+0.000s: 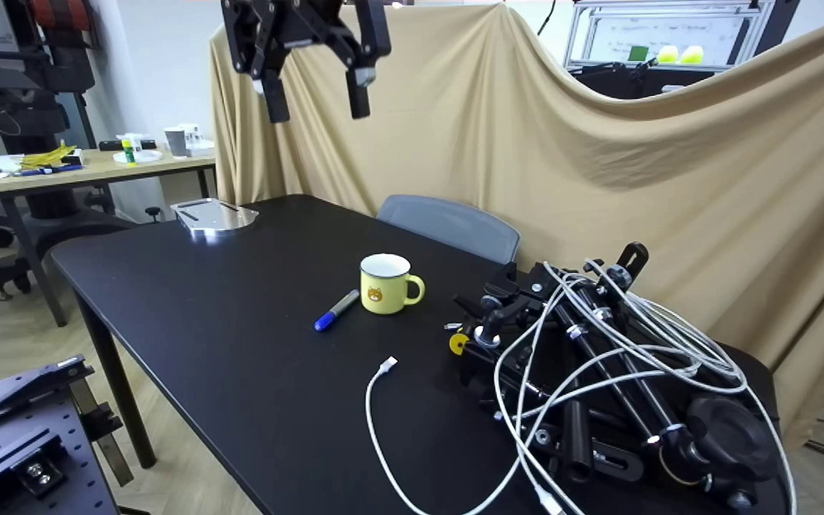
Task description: Put the blue marker inside the yellow mug then remove the marker from the mug
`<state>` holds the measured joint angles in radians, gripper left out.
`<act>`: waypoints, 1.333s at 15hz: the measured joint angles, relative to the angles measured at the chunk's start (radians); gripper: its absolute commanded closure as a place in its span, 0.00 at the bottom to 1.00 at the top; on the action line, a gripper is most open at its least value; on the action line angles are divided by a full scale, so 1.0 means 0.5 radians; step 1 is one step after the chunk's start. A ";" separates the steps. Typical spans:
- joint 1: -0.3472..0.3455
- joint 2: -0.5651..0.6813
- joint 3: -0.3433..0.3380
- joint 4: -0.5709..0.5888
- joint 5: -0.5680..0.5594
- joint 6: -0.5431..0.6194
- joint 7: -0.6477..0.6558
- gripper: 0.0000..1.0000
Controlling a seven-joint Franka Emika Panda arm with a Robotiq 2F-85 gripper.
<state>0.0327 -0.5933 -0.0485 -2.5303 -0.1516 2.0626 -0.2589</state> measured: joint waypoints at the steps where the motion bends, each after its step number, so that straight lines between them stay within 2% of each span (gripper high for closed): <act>1: 0.029 0.082 0.016 -0.018 0.021 0.104 0.004 0.00; 4: 0.090 0.345 0.099 -0.048 0.099 0.437 0.091 0.00; 8: 0.096 0.650 0.242 -0.047 0.200 0.703 0.504 0.00; 12: 0.106 0.866 0.348 -0.032 0.248 0.780 0.808 0.00; 20: 0.112 0.915 0.347 -0.030 0.232 0.790 0.788 0.00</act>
<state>0.0888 -0.1357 0.1252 -2.5455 -0.0356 2.4577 0.1353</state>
